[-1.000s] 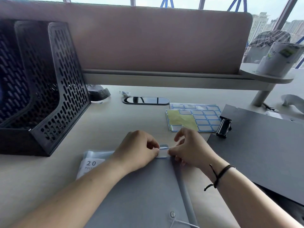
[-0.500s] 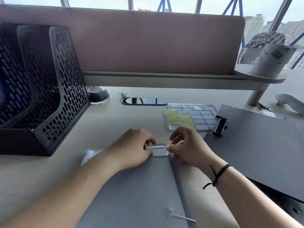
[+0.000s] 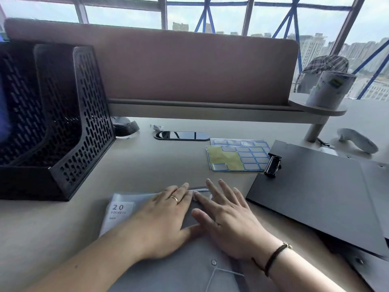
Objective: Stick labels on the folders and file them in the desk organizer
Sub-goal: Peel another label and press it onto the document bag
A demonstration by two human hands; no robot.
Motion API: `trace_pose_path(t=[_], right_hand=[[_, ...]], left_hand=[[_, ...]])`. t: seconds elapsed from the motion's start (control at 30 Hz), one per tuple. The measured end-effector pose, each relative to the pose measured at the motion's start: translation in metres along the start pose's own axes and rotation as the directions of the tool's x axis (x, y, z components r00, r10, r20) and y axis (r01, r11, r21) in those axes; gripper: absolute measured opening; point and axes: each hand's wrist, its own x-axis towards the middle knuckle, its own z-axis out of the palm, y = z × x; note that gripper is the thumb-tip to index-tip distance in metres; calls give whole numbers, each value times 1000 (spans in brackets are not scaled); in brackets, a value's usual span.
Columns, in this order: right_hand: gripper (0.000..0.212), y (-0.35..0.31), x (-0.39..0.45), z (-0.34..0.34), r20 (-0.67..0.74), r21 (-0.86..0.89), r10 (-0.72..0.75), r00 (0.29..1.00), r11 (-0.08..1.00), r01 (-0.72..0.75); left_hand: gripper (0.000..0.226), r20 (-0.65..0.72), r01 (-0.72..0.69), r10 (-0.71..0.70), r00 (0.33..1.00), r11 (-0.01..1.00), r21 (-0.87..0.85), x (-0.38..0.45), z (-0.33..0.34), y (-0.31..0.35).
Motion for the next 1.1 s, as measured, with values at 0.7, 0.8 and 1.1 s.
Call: trace_pose_path(t=[0.7, 0.8, 1.1], right_hand=[[95, 12, -3, 1, -94, -52, 25, 995, 998, -30], [87, 5, 2, 2, -47, -70, -14, 999, 998, 11], [99, 7, 2, 0, -78, -71, 70, 995, 995, -75]], left_hand=[[98, -42, 9, -7, 999, 999, 31, 7, 5, -3], [107, -54, 6, -6, 999, 1000, 12, 8, 6, -2], [98, -142, 4, -7, 990, 1000, -20, 8, 5, -3]])
